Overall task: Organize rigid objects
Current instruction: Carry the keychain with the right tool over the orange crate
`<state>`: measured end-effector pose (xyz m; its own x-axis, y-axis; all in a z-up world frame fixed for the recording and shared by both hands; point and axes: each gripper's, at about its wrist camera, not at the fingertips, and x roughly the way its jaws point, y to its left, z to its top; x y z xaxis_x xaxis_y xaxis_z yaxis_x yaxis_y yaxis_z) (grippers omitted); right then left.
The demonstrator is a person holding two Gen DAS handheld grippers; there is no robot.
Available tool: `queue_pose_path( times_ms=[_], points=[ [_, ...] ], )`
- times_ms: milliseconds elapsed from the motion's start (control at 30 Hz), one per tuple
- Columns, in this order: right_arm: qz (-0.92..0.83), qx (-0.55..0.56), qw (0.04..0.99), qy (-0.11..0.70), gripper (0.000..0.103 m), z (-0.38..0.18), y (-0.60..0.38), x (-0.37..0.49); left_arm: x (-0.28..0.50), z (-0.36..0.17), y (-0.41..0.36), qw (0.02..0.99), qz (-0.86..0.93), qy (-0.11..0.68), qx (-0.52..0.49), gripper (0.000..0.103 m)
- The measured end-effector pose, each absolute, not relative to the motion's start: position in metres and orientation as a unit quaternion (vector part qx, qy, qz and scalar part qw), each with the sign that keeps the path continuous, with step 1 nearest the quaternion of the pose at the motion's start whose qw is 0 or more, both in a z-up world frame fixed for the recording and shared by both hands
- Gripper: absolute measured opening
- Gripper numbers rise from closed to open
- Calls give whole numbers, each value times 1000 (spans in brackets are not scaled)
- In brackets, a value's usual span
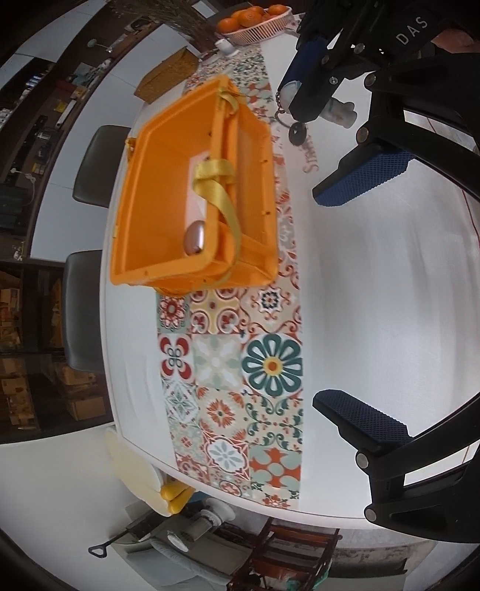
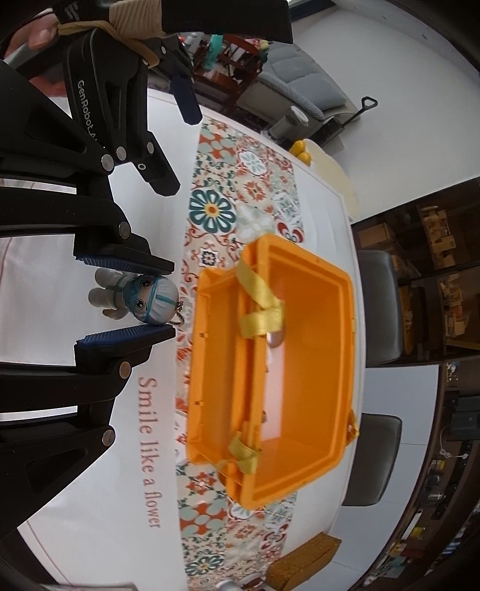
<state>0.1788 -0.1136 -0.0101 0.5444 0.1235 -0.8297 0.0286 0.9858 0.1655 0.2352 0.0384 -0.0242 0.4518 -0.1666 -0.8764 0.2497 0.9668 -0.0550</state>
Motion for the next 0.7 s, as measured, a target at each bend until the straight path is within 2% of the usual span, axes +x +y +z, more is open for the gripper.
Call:
queue_pose_path(
  times_ms=[700],
  points=[
    [27, 69, 900, 429, 28, 30, -161, 220, 280, 18, -8, 877, -119, 465, 28, 103]
  ],
)
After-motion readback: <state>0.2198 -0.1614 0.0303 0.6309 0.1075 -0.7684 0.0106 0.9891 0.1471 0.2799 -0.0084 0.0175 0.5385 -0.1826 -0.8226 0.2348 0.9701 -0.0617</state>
